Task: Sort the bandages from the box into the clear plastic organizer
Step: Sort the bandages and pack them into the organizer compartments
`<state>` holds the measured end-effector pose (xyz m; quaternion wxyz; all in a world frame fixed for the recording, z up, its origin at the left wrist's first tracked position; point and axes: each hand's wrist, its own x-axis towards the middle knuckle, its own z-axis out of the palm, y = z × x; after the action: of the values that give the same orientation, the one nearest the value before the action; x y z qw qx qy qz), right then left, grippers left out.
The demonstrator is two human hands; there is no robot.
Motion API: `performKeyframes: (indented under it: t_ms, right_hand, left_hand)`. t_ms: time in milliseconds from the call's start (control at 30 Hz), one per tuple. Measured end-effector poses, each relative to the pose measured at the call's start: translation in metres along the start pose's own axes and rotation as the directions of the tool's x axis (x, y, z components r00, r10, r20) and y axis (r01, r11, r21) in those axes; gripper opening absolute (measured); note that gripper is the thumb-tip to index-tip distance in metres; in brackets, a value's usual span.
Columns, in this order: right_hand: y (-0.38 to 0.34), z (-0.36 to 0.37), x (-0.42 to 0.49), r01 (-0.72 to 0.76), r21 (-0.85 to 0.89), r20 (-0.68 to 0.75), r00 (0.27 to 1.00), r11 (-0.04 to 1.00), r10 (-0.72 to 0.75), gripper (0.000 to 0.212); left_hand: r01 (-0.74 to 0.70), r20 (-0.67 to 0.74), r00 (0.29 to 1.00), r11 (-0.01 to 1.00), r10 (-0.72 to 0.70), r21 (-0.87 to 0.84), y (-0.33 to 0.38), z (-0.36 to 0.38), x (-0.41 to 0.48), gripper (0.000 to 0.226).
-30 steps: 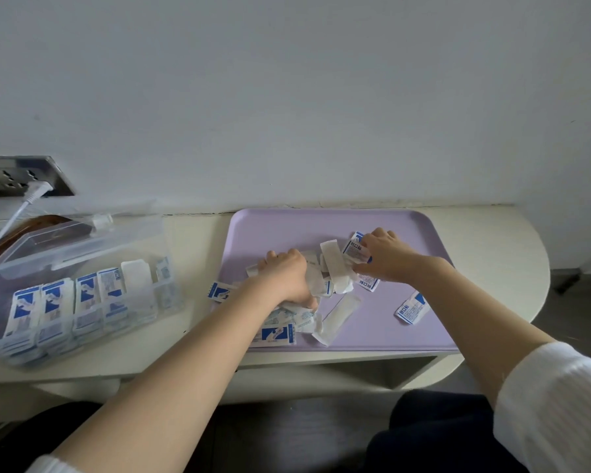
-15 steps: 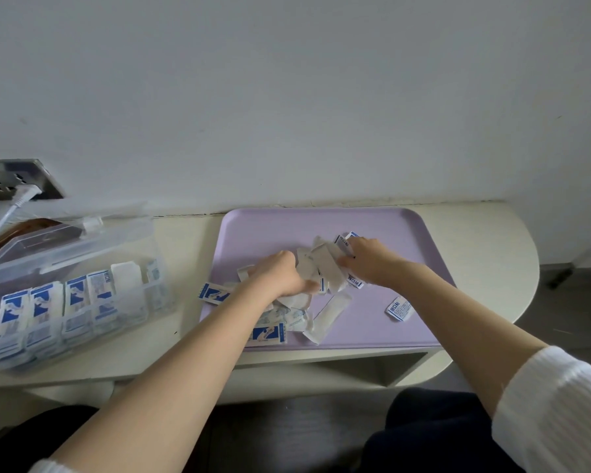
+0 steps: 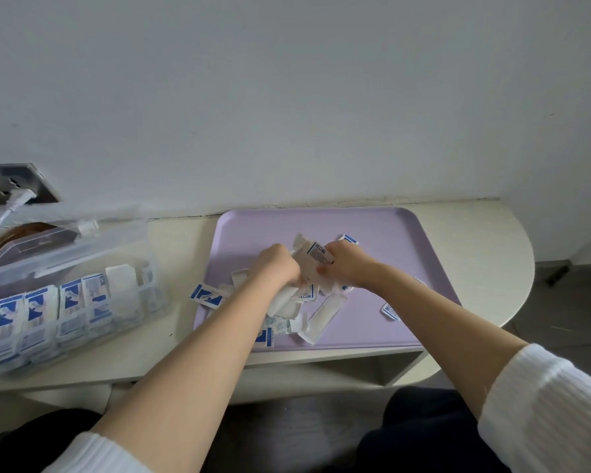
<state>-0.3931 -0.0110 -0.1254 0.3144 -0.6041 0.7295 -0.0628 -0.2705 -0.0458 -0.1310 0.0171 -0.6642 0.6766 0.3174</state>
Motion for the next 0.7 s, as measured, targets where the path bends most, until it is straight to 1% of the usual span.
performKeyframes:
  t_ms: [100,133,200,233,267,300,367,400,467,533,600,700]
  right_hand:
    - [0.002,0.0,0.0,0.002,-0.011,-0.008,1.0,1.0,-0.002,0.034]
    - [0.002,0.0,0.0,-0.004,-0.007,-0.018,1.0,1.0,0.004,0.033]
    - [0.004,-0.002,0.001,-0.011,0.013,-0.057,0.998,1.0,0.012,0.031]
    - [0.006,-0.003,0.001,-0.013,0.021,-0.082,0.997,1.0,0.015,0.028]
    - [0.006,-0.004,0.001,-0.011,0.023,-0.111,0.994,1.0,0.014,0.022]
    - [0.007,-0.005,0.001,-0.004,0.025,-0.136,0.991,1.0,0.008,0.016]
    - [0.007,-0.006,-0.002,0.034,0.01,-0.171,0.985,0.999,-0.032,0.01]
    - [0.007,-0.006,-0.004,0.06,-0.017,-0.186,0.981,0.998,-0.062,0.008]
    - [0.005,-0.005,-0.008,0.103,-0.116,-0.224,0.966,0.988,-0.127,0.009]
    - [0.002,-0.004,-0.01,0.138,-0.212,-0.247,0.95,0.968,-0.189,0.009]
    - [-0.002,-0.003,-0.012,0.176,-0.238,-0.236,0.944,0.955,-0.232,0.006]
    - [-0.004,-0.003,-0.016,0.235,-0.223,-0.179,0.944,0.946,-0.277,0.019]
  left_hand:
    - [-0.01,0.044,0.999,0.991,0.016,-0.135,-0.004,0.002,0.002,0.04]
    - [-0.02,0.047,0.998,0.981,0.029,-0.191,-0.006,0.004,0.002,0.034]
    - [-0.051,0.014,0.998,0.957,0.057,-0.287,-0.008,0.007,0.001,0.013]
    - [-0.057,-0.015,0.998,0.944,0.056,-0.324,-0.009,0.008,0.001,0.012]
    - [-0.067,-0.041,0.998,0.931,0.055,-0.36,-0.01,0.008,0.001,0.015]
    - [-0.082,-0.072,0.996,0.918,0.059,-0.389,-0.011,0.007,0.001,0.027]
    - [-0.149,-0.141,0.985,0.908,0.101,-0.392,-0.011,0.003,-0.003,0.057]
    - [-0.206,-0.177,0.973,0.906,0.149,-0.37,-0.011,0.0,-0.007,0.064]
    - [-0.309,-0.224,0.943,0.901,0.248,-0.305,-0.011,-0.004,-0.013,0.066]
    - [-0.358,-0.249,0.921,0.901,0.298,-0.246,-0.013,-0.007,-0.017,0.055]
    - [-0.358,-0.276,0.914,0.91,0.296,-0.208,-0.018,-0.01,-0.02,0.036]
    - [-0.36,-0.269,0.915,0.911,0.302,-0.201,-0.026,-0.012,-0.024,0.014]
